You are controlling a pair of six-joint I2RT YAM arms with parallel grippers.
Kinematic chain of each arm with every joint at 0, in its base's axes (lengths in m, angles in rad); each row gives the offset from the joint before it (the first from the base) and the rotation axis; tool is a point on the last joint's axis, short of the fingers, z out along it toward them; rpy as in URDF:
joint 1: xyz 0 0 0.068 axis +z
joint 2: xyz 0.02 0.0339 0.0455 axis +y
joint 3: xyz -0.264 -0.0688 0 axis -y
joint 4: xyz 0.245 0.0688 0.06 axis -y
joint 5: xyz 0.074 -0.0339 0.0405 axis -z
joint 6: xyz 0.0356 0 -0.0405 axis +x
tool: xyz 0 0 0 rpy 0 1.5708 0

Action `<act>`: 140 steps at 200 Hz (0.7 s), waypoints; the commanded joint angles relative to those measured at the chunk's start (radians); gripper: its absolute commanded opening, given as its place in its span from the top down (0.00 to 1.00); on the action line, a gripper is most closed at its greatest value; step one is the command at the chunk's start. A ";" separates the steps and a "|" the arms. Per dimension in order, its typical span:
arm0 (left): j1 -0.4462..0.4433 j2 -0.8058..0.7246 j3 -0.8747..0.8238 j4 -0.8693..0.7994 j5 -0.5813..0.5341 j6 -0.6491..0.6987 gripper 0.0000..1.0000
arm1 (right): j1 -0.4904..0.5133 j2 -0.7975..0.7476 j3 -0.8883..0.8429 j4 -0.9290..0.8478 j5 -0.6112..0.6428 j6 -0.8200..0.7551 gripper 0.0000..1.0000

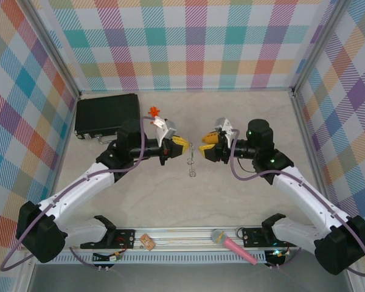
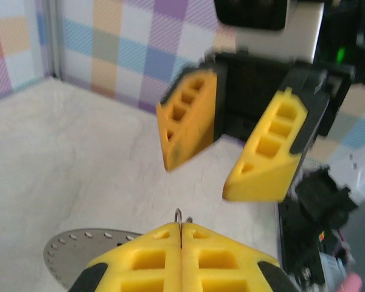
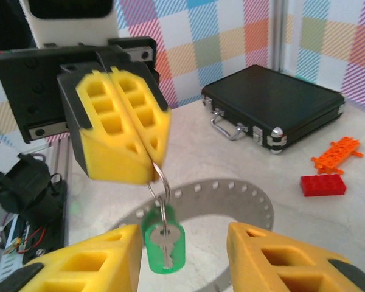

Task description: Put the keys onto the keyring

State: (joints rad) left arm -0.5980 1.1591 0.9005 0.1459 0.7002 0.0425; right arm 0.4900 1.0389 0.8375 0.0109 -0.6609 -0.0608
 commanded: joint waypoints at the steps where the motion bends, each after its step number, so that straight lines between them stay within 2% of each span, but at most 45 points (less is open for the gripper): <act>1: -0.003 -0.045 -0.051 0.282 -0.045 -0.121 1.00 | -0.007 -0.018 -0.027 0.088 0.036 0.066 0.59; 45: -0.006 -0.008 -0.122 0.635 -0.065 -0.296 1.00 | -0.005 -0.004 -0.050 0.194 0.015 0.142 0.59; 64: -0.009 0.022 -0.125 0.728 -0.056 -0.353 1.00 | -0.004 0.015 -0.031 0.206 -0.006 0.161 0.59; 86: -0.015 0.043 -0.130 0.788 -0.050 -0.385 1.00 | 0.013 0.037 -0.037 0.268 -0.032 0.190 0.57; 140: -0.016 0.042 -0.134 0.775 -0.021 -0.388 1.00 | 0.056 0.084 -0.043 0.353 0.033 0.183 0.56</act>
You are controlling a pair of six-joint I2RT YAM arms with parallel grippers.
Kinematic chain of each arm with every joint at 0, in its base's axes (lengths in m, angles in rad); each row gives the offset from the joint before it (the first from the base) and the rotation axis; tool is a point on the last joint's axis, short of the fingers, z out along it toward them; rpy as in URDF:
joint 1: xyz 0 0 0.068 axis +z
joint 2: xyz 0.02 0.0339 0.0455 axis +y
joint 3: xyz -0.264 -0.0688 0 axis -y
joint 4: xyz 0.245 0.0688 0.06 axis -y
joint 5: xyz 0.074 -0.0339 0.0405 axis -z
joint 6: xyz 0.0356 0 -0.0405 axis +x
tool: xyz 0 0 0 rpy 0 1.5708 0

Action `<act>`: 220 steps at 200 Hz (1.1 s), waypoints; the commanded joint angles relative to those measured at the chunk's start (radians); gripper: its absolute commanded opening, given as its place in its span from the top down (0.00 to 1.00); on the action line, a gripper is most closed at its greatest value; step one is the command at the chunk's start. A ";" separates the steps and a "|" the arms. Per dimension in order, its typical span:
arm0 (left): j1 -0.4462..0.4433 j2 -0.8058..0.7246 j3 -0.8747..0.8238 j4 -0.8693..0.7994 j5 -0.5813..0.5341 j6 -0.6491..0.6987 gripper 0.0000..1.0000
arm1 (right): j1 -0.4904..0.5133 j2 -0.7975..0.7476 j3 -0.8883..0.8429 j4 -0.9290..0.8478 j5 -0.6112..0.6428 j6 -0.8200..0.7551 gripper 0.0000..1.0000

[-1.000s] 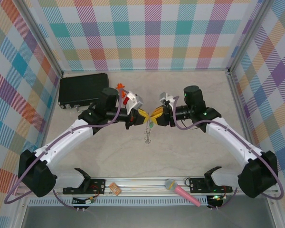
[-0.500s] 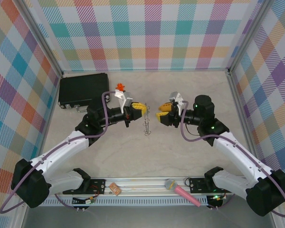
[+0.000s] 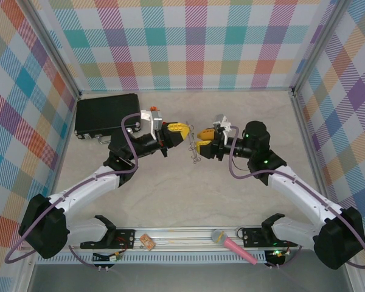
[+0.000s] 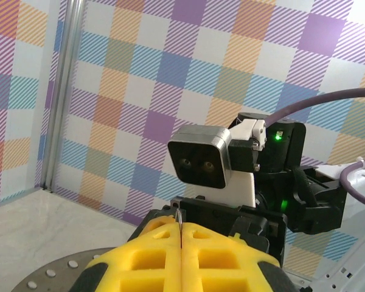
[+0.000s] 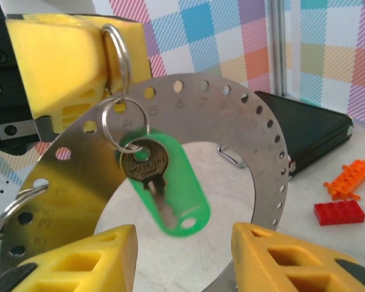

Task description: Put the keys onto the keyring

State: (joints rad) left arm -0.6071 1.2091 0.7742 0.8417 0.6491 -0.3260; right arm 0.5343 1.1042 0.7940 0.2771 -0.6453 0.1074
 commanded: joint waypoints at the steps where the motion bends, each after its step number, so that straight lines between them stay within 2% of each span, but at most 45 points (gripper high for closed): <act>1: -0.006 -0.008 -0.008 0.079 0.031 -0.019 1.00 | 0.012 0.019 0.000 0.090 0.017 0.018 0.56; 47: -0.013 0.013 0.000 0.069 0.048 -0.024 1.00 | 0.029 0.046 0.002 0.146 0.020 0.019 0.55; 102: -0.017 0.035 0.007 0.074 0.053 -0.027 1.00 | 0.066 0.044 -0.006 0.145 0.092 -0.028 0.54; 156: -0.017 0.032 0.009 0.053 0.047 -0.015 1.00 | 0.068 -0.007 -0.054 0.136 0.182 -0.061 0.75; 220: -0.019 0.048 0.018 0.054 0.064 -0.027 1.00 | 0.067 -0.046 -0.086 0.154 0.232 -0.077 0.83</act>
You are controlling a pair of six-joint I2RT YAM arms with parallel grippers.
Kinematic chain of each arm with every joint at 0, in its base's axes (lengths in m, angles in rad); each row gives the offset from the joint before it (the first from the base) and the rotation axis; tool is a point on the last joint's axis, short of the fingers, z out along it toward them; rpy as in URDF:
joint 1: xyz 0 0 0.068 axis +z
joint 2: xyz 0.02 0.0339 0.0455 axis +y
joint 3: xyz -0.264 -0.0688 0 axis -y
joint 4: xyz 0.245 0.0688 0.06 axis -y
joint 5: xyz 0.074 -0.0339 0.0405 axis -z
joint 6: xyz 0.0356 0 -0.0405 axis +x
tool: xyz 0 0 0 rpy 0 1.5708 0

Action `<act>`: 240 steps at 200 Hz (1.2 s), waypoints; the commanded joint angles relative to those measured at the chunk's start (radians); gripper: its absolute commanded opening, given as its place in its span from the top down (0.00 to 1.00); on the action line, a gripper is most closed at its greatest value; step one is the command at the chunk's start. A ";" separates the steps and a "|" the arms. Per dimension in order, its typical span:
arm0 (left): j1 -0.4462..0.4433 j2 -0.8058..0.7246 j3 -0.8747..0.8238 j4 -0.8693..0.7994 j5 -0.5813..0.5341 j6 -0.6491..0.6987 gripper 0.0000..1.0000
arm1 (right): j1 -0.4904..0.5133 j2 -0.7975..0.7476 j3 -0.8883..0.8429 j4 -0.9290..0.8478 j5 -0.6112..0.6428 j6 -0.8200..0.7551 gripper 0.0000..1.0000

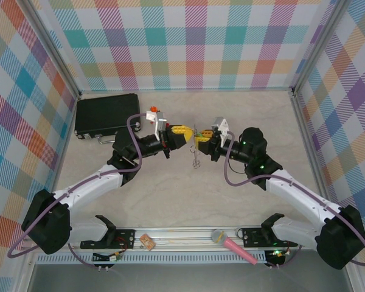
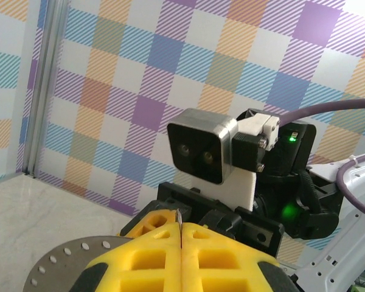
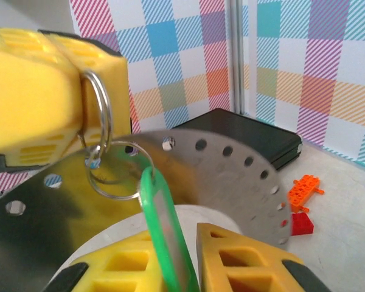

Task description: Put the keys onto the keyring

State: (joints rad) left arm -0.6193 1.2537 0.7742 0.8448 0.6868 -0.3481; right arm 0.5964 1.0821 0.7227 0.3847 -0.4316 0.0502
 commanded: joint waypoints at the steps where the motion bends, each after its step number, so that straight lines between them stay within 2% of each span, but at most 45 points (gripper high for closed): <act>1: -0.007 0.004 0.018 0.051 0.026 -0.005 1.00 | 0.005 -0.023 -0.015 0.046 0.018 -0.019 0.84; 48: -0.007 0.007 0.019 0.043 0.030 -0.002 1.00 | 0.005 -0.019 -0.009 0.042 -0.024 -0.018 0.89; 71: -0.007 0.005 0.019 0.033 0.030 0.006 1.00 | 0.005 -0.023 -0.010 0.035 -0.036 -0.023 1.00; 118: -0.007 0.002 0.020 -0.020 0.027 0.038 1.00 | 0.005 -0.052 -0.006 -0.019 -0.009 -0.053 1.00; 179: -0.007 0.009 0.035 -0.120 0.037 0.085 1.00 | 0.005 -0.063 0.068 -0.196 0.017 -0.130 1.00; 189: -0.007 0.007 0.035 -0.141 0.025 0.097 0.95 | 0.005 -0.070 0.067 -0.198 0.031 -0.134 1.00; 202: -0.006 0.006 0.030 -0.170 0.002 0.111 0.83 | 0.005 -0.077 0.065 -0.206 0.055 -0.136 1.00; 217: -0.007 0.003 0.021 -0.180 -0.020 0.121 0.80 | 0.005 -0.081 0.070 -0.223 0.070 -0.139 1.00; 231: -0.007 -0.002 0.013 -0.183 -0.039 0.126 0.69 | 0.003 -0.080 0.079 -0.244 0.077 -0.139 1.00; 240: -0.007 -0.003 0.010 -0.182 -0.046 0.130 0.68 | 0.004 -0.079 0.085 -0.254 0.080 -0.139 1.00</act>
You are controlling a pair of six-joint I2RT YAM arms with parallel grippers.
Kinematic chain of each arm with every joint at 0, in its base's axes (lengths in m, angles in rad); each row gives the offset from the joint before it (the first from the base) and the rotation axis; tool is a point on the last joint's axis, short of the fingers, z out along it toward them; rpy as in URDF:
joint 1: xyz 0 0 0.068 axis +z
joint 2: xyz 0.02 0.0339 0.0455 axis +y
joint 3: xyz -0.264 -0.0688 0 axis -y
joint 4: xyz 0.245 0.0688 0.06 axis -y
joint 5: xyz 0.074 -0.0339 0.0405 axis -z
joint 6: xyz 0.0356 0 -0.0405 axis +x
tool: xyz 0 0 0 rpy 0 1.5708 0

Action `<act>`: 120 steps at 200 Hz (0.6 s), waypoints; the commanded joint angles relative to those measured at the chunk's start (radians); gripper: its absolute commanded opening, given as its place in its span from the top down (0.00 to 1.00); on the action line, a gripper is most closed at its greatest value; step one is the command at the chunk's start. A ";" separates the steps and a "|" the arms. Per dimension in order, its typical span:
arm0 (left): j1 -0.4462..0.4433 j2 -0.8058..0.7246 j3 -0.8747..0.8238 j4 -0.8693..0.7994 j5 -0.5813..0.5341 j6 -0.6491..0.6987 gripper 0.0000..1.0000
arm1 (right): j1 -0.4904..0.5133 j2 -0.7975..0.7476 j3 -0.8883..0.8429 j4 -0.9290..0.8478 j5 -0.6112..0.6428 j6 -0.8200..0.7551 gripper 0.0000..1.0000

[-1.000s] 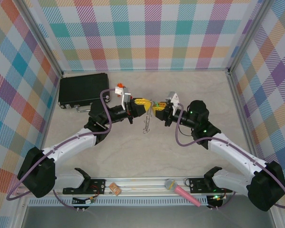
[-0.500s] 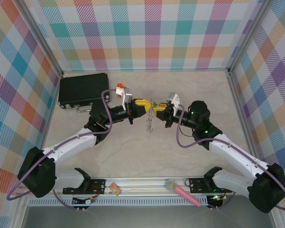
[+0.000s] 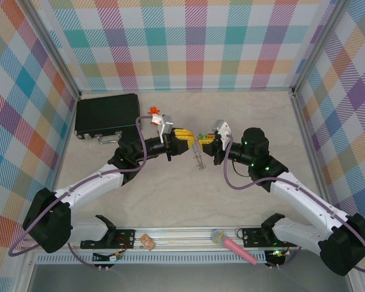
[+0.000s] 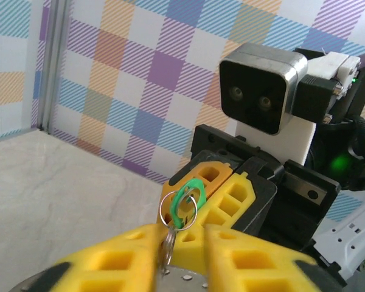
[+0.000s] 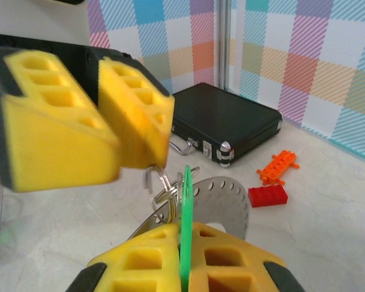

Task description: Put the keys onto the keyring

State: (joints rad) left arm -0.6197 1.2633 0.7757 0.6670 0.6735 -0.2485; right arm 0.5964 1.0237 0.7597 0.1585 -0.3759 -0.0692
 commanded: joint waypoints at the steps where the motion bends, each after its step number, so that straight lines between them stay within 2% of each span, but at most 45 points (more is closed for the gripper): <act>1: -0.006 -0.013 0.009 -0.004 -0.033 0.030 0.68 | 0.004 -0.020 0.048 -0.029 0.025 -0.020 1.00; 13: -0.005 -0.016 0.008 -0.009 -0.045 0.032 0.67 | 0.004 -0.020 0.052 -0.038 0.028 -0.020 1.00; 39: -0.005 -0.028 -0.005 -0.009 -0.089 0.035 0.47 | 0.004 -0.012 0.064 -0.068 0.061 -0.020 1.00; 68: -0.005 -0.063 -0.032 -0.040 -0.210 0.049 0.30 | 0.002 0.034 0.098 -0.131 0.108 -0.021 1.00; 90: -0.006 -0.104 -0.069 -0.037 -0.288 0.049 0.07 | -0.002 0.094 0.119 -0.132 0.158 0.000 1.00; 103: -0.005 -0.133 -0.085 -0.049 -0.322 0.053 0.00 | -0.007 0.141 0.136 -0.129 0.177 0.015 1.00; 120: -0.006 -0.166 -0.099 -0.077 -0.370 0.055 0.00 | -0.014 0.205 0.164 -0.120 0.191 0.040 1.00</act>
State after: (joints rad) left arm -0.6205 1.1557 0.6971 0.6090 0.4061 -0.2085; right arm 0.5926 1.1633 0.8688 0.0307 -0.2321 -0.0612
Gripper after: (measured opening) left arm 0.995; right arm 0.060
